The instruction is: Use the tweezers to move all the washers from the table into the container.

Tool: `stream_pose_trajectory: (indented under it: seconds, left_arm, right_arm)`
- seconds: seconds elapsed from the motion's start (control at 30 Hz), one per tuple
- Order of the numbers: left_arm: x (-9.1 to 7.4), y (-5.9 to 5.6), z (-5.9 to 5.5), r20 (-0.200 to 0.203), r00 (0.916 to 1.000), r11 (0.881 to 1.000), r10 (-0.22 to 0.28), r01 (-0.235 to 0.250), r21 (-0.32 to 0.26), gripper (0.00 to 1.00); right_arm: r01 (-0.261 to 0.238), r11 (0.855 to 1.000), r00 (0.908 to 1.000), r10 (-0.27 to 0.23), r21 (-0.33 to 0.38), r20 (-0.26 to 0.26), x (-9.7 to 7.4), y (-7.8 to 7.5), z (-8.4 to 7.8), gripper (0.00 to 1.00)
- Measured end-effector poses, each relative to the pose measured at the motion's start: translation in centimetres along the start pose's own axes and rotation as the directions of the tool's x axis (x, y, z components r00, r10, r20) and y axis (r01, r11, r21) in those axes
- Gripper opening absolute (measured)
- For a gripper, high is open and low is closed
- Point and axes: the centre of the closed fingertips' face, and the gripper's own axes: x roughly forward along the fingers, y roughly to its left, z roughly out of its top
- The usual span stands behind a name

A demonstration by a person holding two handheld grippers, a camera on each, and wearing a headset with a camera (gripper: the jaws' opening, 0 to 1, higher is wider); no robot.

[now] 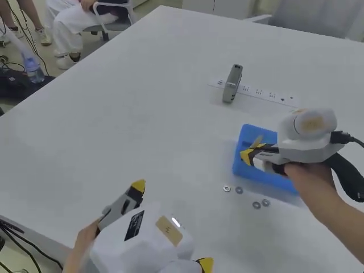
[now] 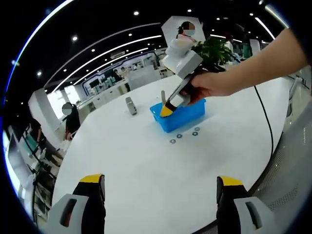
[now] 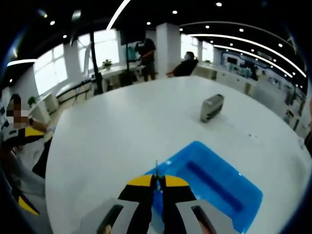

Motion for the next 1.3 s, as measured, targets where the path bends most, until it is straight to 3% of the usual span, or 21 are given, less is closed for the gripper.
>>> stream_pose_trajectory:
  seconds: [0.23,0.4,0.7,0.93,1.07,1.3]
  left_arm:
    - [-0.2,0.4,0.2,0.015,0.9998,1.000,0.015,-0.015,-0.009,0.97]
    - [-0.2,0.5,0.2,0.014,0.9997,1.000,0.023,-0.022,-0.007,0.97]
    - [-0.2,0.7,0.3,0.020,0.9994,1.000,0.029,-0.029,-0.011,0.97]
    - [-0.2,0.8,0.3,0.021,0.9992,0.999,0.033,-0.033,-0.011,0.97]
    - [-0.2,0.8,0.3,0.018,0.9993,0.999,0.034,-0.034,-0.008,0.97]
    - [-0.2,0.9,0.3,0.016,0.9992,0.999,0.037,-0.037,-0.007,0.96]
  right_arm:
    - [0.002,0.999,1.0000,-0.001,0.042,-0.006,-0.5,-0.2,-0.1,0.03]
    - [-0.001,0.998,0.9996,-0.001,0.066,0.028,-1.7,-0.1,0.9,0.04]
    - [0.001,0.999,0.9953,-0.004,0.033,0.097,-5.4,0.4,3.1,0.03]
    - [-0.016,0.998,0.9915,0.008,0.057,0.130,-7.5,1.9,3.1,0.03]
    - [-0.050,0.996,0.9902,0.040,0.068,0.134,-7.2,3.1,2.7,0.03]
    - [-0.097,0.994,0.9933,0.093,0.054,0.069,-4.9,5.4,0.3,0.03]
